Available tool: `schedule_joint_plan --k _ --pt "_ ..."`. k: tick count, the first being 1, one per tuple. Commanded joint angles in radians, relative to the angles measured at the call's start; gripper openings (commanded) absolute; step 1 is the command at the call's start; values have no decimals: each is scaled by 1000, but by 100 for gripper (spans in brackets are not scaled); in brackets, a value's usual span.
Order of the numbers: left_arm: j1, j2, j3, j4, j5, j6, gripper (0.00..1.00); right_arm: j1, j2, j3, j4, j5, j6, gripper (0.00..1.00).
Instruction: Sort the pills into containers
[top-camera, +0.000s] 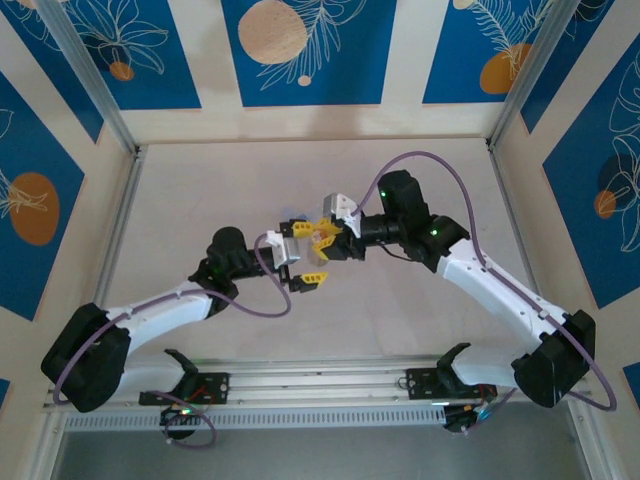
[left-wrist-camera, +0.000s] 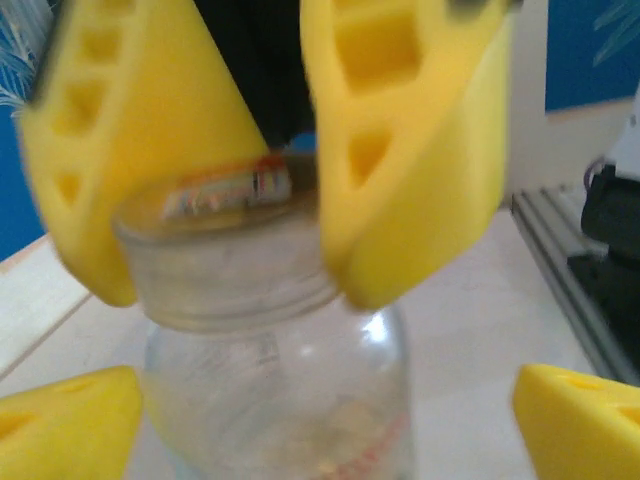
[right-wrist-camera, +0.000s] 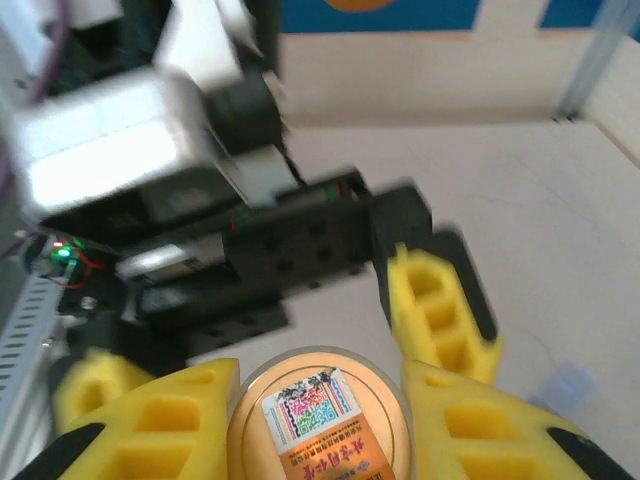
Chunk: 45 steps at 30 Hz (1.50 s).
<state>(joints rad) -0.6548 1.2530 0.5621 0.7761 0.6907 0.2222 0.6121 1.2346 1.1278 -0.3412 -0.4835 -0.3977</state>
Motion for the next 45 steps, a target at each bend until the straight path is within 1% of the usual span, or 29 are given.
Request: schedule_joint_plan --k 1,6,8,10,13,16,20,23,25,27,29,36,40,42,43,45 --pt "6 -9 19 74 -27 3 100 -10 -5 -11 -13 67 45 0" --pt "6 -2 11 69 -57 8 100 -57 3 -16 51 131 90 0" --pt "6 -3 -7 81 -115 7 100 -84 17 -27 114 190 124 0" --pt "6 -11 -35 105 -225 0 100 -116 46 -39 184 256 153 0" --pt "6 -34 -76 129 -435 -14 100 -177 132 -60 323 322 202 0" --pt "7 -68 -88 81 -571 -43 100 -232 252 -50 426 372 248 0" --pt "9 -109 -96 10 -796 -135 100 -273 408 -50 597 480 270 0" --pt "12 -122 -97 -48 -929 -212 100 -288 530 -8 640 522 291 0" --pt "18 -129 -84 -116 -992 -273 100 -292 586 -3 708 537 305 0" --pt "30 -135 -62 -200 -1010 -326 100 -292 629 9 747 545 307 0" --pt "41 -127 -43 -248 -999 -356 100 -291 672 44 752 568 316 0" --pt "47 -96 -48 -221 -988 -366 100 -288 762 156 733 627 328 0" --pt "49 -77 -48 -209 -981 -371 100 -296 823 207 714 663 356 3" --pt "49 -73 -50 -206 -978 -371 100 -294 833 227 688 671 359 8" --pt "49 -73 -50 -205 -978 -372 100 -293 835 234 688 681 358 17" --pt "51 -75 -53 -205 -975 -371 100 -291 836 233 697 682 361 23"
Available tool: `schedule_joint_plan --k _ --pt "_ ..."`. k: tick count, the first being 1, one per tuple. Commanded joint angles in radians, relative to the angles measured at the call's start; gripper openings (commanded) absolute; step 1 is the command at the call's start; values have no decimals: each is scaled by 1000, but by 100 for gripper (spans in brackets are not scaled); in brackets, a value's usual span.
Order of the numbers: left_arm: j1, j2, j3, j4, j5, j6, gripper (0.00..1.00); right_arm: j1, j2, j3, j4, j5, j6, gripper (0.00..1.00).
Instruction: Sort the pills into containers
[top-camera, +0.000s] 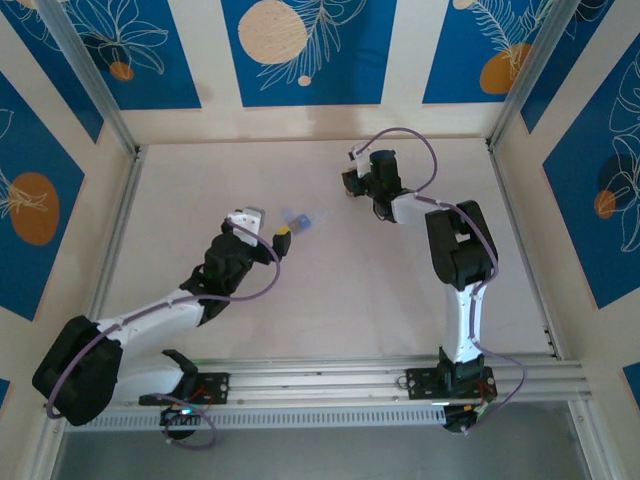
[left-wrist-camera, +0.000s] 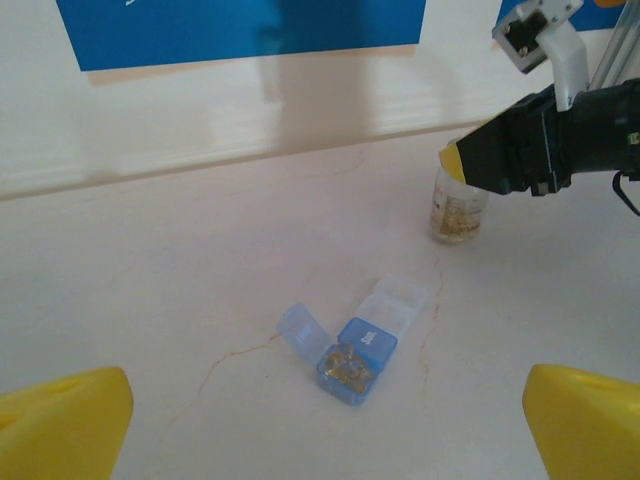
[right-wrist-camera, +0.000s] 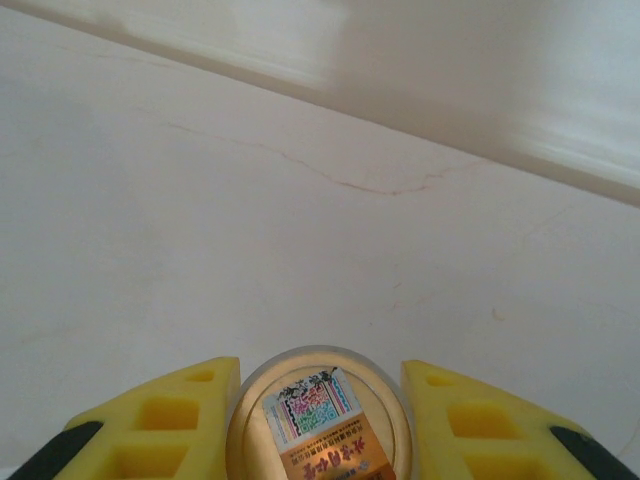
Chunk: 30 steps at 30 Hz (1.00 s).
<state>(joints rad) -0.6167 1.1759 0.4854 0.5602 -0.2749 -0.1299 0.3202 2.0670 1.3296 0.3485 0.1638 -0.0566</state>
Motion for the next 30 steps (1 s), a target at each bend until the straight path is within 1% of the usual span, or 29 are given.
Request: schedule_joint_plan --k 1,5,7,9,12,15,18,21,23,25,27,30 --pt "13 0 24 12 -10 -18 100 1 5 32 5 35 25 28" --pt "17 -5 25 5 -10 -22 100 -4 -15 35 -26 25 59 51" --pt "19 -7 31 -6 -11 -30 100 -5 -36 26 -40 23 73 58" --pt "23 -7 39 -26 -15 -45 100 -8 -64 21 -65 15 85 63" --pt "39 -5 62 -80 -33 -84 100 -10 -123 -1 -121 31 112 64" --pt "76 7 101 -168 -46 -168 100 -5 -209 -55 -161 22 140 64" --pt "130 36 137 -235 2 -232 100 6 -297 -101 -237 3 164 64" --pt "180 78 176 -288 62 -282 100 27 -347 -80 -387 -75 153 62" --pt "209 109 199 -315 95 -320 99 51 -348 -40 -500 -144 136 59" --pt "239 138 209 -323 128 -359 97 86 -335 5 -587 -171 127 56" --pt "270 169 215 -319 166 -399 94 124 -314 36 -634 -172 113 55" --pt "312 219 223 -301 241 -461 91 174 -265 74 -652 -139 85 55"
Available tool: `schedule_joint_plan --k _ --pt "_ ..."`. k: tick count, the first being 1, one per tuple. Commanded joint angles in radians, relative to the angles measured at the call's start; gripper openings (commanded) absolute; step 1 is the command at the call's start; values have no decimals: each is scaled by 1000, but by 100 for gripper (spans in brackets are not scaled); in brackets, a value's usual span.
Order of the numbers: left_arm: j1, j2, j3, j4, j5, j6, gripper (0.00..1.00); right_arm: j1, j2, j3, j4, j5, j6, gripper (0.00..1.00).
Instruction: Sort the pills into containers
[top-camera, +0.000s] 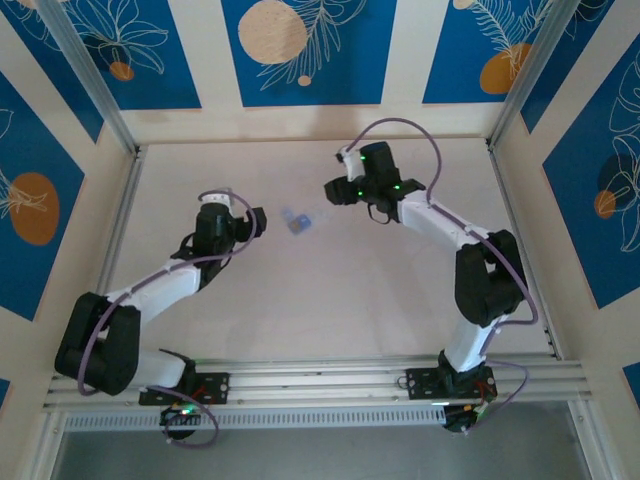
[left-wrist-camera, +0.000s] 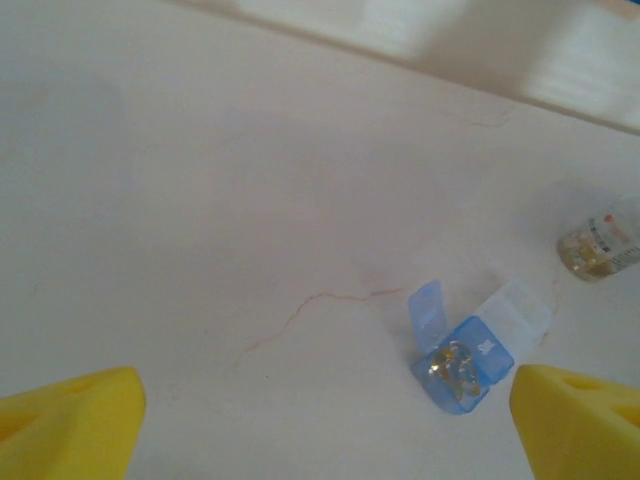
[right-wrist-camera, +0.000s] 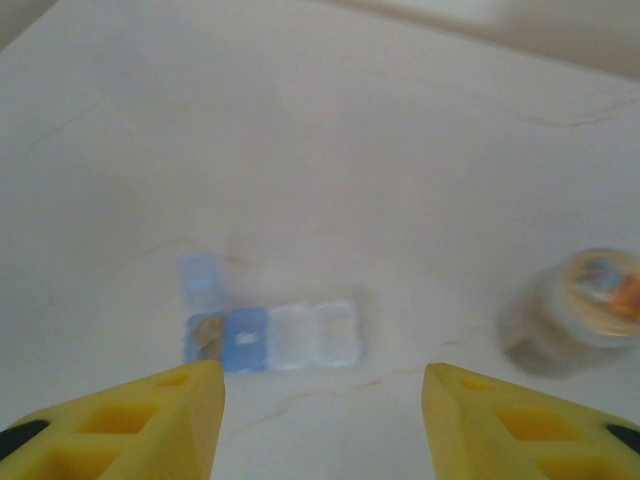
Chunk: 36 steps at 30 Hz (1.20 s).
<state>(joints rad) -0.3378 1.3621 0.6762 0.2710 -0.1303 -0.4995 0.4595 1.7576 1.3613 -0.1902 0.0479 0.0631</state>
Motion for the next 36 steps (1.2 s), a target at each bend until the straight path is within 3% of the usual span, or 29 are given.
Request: schedule_joint_plan --k 1,11,25,36 --pt "41 52 39 -5 115 -101 90 44 70 65 -127 -15 -37 55" --pt "43 167 92 9 157 -86 82 57 304 272 -246 55 26 58" --pt "43 274 139 30 222 -96 79 8 529 524 -387 -72 5 64" --pt "41 323 171 33 257 -99 78 45 580 537 -423 -94 -2 63"
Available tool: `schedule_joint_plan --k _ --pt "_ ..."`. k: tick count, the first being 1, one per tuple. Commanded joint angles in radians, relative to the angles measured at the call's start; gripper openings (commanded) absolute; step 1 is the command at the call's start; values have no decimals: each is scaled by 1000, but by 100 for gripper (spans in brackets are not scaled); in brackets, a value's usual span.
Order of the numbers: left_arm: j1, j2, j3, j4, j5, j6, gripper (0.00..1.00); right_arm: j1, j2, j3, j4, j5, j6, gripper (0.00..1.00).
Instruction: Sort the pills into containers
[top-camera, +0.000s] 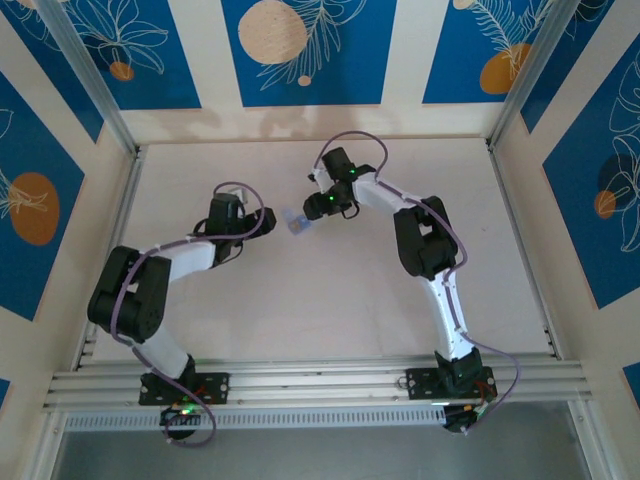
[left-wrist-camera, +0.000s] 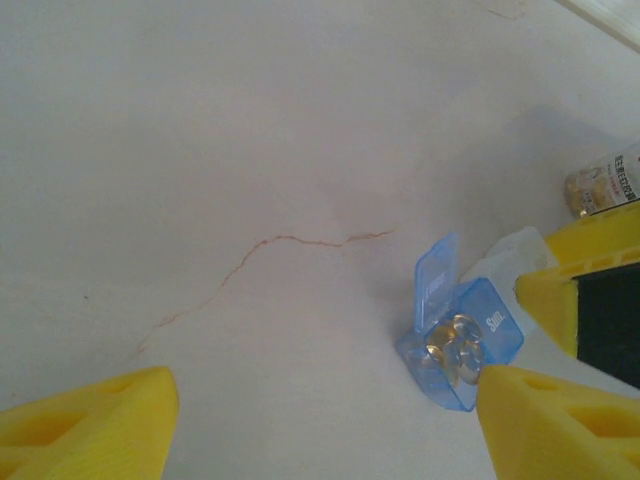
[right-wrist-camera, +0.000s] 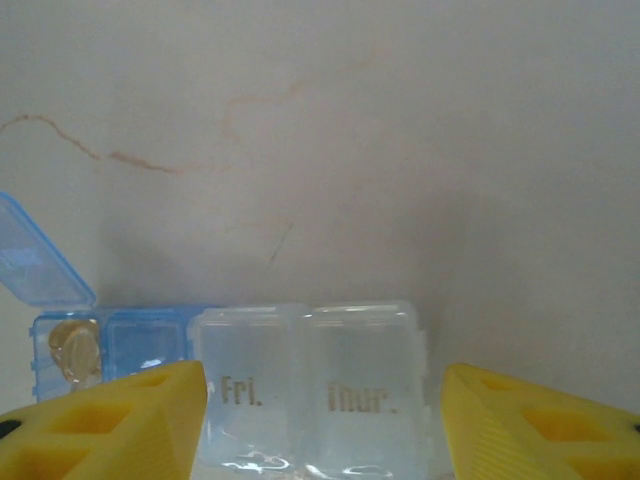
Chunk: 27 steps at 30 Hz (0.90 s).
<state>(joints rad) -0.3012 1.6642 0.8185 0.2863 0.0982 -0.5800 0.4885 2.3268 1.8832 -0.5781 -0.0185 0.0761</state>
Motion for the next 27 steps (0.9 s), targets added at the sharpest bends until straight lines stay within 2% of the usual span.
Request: schedule_joint_plan --k 1,10,14,18,23,27 --pt "5 24 31 19 31 -18 78 20 14 16 -45 -22 -21 63" --pt "4 41 35 22 32 -17 77 74 -6 -16 -46 66 -51 61" --pt "5 63 67 9 56 12 61 63 -12 -8 -53 56 -36 60" --pt "4 92 103 -16 59 62 53 60 -34 -26 -34 38 -48 60" --pt "5 143 125 15 136 103 52 53 -37 -27 -35 13 -60 60" --pt "5 184 171 -43 167 143 51 45 -39 -27 -41 5 -62 59"
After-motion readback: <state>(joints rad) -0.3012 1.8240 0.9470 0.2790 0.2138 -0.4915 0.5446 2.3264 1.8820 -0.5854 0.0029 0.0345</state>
